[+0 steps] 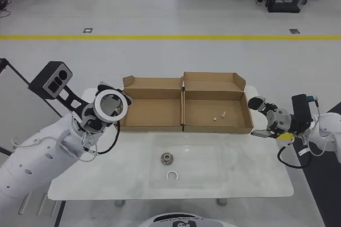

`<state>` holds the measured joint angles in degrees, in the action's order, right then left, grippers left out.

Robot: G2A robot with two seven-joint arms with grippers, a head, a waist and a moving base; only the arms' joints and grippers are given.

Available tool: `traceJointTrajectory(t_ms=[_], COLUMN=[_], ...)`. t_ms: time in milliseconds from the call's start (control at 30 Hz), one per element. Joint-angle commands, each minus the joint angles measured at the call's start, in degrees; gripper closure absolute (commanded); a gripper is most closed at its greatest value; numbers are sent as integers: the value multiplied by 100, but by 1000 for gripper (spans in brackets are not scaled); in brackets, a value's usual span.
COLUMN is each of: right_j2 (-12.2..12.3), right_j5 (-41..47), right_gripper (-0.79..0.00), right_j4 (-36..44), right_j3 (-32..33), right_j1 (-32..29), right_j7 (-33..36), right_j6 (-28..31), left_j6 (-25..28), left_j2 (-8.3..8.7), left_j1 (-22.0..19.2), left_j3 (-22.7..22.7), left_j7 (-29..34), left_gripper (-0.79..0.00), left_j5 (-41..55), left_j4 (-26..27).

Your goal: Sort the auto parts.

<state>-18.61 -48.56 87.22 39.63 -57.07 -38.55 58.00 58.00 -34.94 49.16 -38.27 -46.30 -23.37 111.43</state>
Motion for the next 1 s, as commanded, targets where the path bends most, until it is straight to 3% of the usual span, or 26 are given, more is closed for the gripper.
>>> traceJointTrajectory(t_ms=[0,233,467,733,967], right_j2=[0,0,0,0,0], right_j5=[-1,-1,-1,-1,-1], right_gripper=[-785,-785,-785,-785,-785], right_j4=[0,0,0,0,0], right_j3=[0,0,0,0,0], right_j1=[0,0,0,0,0], right_j7=[-6,-6,-6,-6,-6], right_j6=[0,0,0,0,0], left_j6=[0,-169,-780,-1211,-1316], left_j2=[0,-16,-197,-514,-954], left_j1=[0,47,-30,-322,-1178], left_j3=[0,-25,6,208,425], left_j7=[0,122,1435,2711,3849], left_gripper=[0,0,0,0,0], left_j5=[1,66,211,597,1236], left_j4=[0,27,-175,-493,-1121])
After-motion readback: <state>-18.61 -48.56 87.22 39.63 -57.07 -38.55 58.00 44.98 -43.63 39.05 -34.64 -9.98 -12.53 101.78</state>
